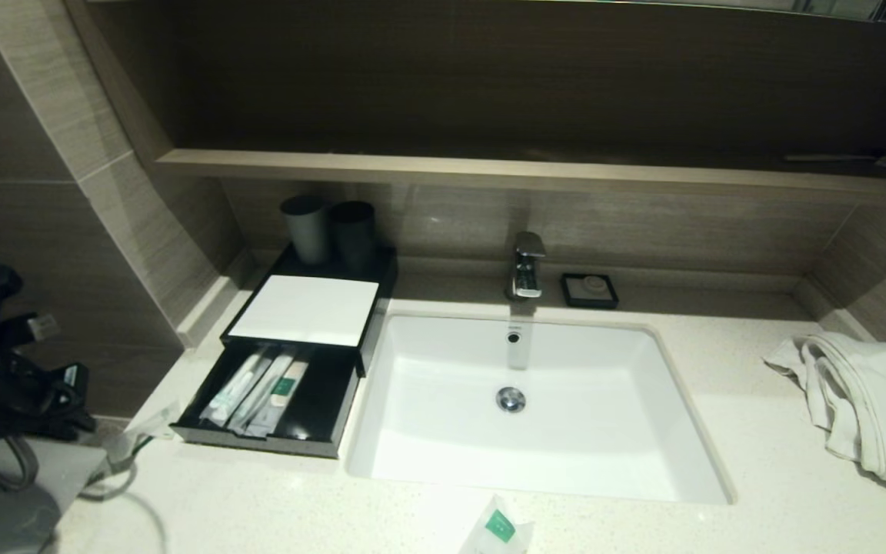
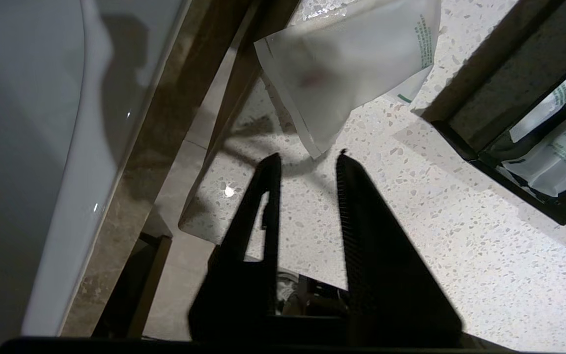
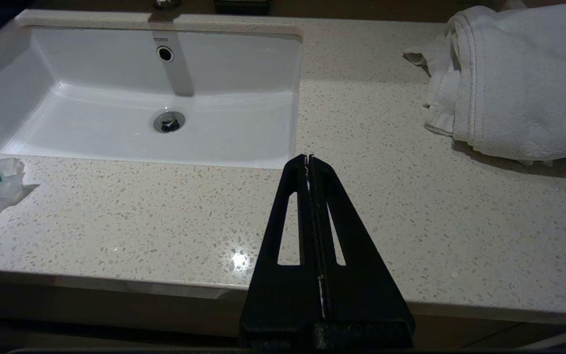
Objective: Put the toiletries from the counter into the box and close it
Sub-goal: Pick up the bathroom toiletry
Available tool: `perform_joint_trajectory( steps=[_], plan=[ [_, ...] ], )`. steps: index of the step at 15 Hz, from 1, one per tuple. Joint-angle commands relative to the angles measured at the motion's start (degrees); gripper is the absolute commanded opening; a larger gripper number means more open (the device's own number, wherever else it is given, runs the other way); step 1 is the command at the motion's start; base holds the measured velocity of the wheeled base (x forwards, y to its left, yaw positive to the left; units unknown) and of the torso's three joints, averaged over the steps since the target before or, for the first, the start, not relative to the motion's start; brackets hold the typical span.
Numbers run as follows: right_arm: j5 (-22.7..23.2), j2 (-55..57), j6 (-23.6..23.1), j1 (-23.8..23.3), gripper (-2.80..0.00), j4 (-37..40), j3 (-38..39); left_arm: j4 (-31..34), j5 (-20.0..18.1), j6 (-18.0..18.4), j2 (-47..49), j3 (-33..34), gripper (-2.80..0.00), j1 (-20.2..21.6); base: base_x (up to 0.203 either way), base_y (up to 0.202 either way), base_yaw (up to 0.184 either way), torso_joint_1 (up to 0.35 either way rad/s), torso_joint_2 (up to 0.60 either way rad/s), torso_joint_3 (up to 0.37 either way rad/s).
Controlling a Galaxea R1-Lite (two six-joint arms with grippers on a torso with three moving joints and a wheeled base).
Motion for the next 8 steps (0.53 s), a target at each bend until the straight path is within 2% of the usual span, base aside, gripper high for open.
perform_joint_trajectory(
  steps=[1, 5, 8],
  plan=[
    [0.02, 0.0, 0.0, 0.0, -2.8, -0.01, 0.0, 0.17, 0.01, -0.03, 1.51, -0.22, 0.0, -0.04, 0.0, 0.0, 0.0, 0.0, 0.0, 0.0],
    [0.02, 0.0, 0.0, 0.0, -2.8, -0.01, 0.0, 0.08, 0.01, -0.03, 3.25, -0.57, 0.0, -1.27, 0.0, 0.0, 0.0, 0.0, 0.0, 0.0],
    [0.02, 0.0, 0.0, 0.0, -2.8, -0.01, 0.0, -2.75, 0.09, -0.03, 5.0, -0.44, 0.0, -2.23, 0.0, 0.0, 0.0, 0.0, 0.0, 0.0]
  ],
)
